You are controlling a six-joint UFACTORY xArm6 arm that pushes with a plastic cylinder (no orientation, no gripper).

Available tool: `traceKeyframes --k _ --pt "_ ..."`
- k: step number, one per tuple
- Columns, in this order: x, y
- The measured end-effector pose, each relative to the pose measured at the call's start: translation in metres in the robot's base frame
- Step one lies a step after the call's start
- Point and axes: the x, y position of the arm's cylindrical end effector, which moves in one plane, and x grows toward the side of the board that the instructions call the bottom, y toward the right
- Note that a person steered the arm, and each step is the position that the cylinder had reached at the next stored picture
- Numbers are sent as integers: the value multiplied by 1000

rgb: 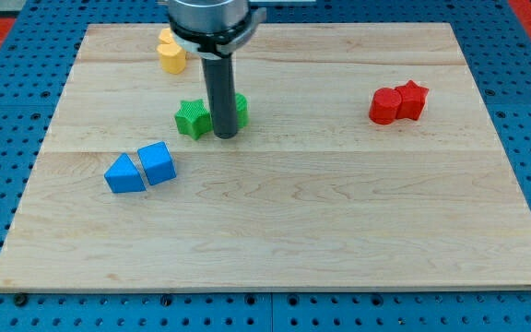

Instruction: Move the green circle into the green star

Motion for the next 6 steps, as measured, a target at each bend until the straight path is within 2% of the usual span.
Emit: traceKeyframes --k 1,2,3,6 --pt "8 23" --pt "-25 67" --pt "-55 9" --pt "-55 17"
